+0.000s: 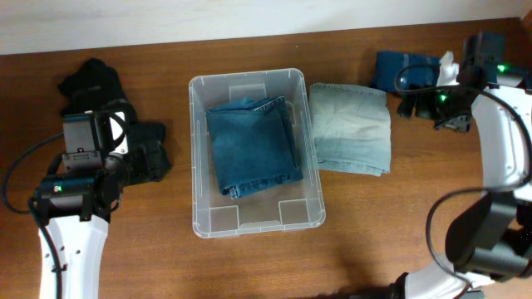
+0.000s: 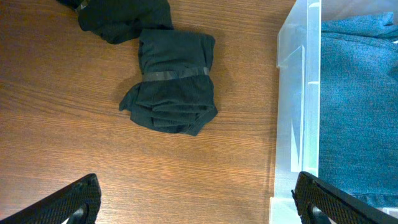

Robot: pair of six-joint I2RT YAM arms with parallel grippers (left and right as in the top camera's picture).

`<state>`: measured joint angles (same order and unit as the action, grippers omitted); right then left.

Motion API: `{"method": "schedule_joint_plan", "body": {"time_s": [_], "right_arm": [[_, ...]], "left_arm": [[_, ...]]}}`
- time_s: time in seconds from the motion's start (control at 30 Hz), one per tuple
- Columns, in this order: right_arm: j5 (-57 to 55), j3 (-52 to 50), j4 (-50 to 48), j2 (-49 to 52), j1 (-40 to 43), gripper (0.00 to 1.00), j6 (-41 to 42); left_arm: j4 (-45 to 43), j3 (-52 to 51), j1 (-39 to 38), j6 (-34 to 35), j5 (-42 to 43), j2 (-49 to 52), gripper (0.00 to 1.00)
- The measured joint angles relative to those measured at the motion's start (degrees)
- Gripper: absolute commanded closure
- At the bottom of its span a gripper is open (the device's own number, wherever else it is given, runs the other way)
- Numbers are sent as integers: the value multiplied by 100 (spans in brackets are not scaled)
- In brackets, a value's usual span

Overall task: Pack container
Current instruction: 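Release the jeans and move the right gripper to the light-blue jeans, then grasp the light-blue folded jeans with the right gripper and lift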

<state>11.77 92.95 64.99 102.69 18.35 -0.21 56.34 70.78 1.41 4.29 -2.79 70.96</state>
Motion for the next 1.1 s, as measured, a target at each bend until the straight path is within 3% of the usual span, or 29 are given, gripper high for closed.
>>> {"method": "schedule_joint_plan", "body": {"time_s": [0.2,0.4,0.77,0.83,0.87,0.93,1.0,1.1], "right_arm": [[750,-127,-42,901,186,2,-734],[1191,-138,-334,1803,175,2,-927],[1694,-146,-684,2162,-337,3,-1029],[1598,-136,-822,2166,-538,37,-896],[1532,-136,-866,2192,-555,60,-844],[1462,-136,-918,2251,-549,81,-798],[1434,-136,-949,2299,-542,93,-752],[1532,-129,-935,2304,-544,96,-717]], "left_arm": [[2,0,0,0,0,0,0],[2,0,0,0,0,0,0],[2,0,0,0,0,0,1],[0,0,0,0,0,0,1],[2,0,0,0,0,0,1],[4,0,0,0,0,0,1],[2,0,0,0,0,0,1],[2,0,0,0,0,0,1]]}}
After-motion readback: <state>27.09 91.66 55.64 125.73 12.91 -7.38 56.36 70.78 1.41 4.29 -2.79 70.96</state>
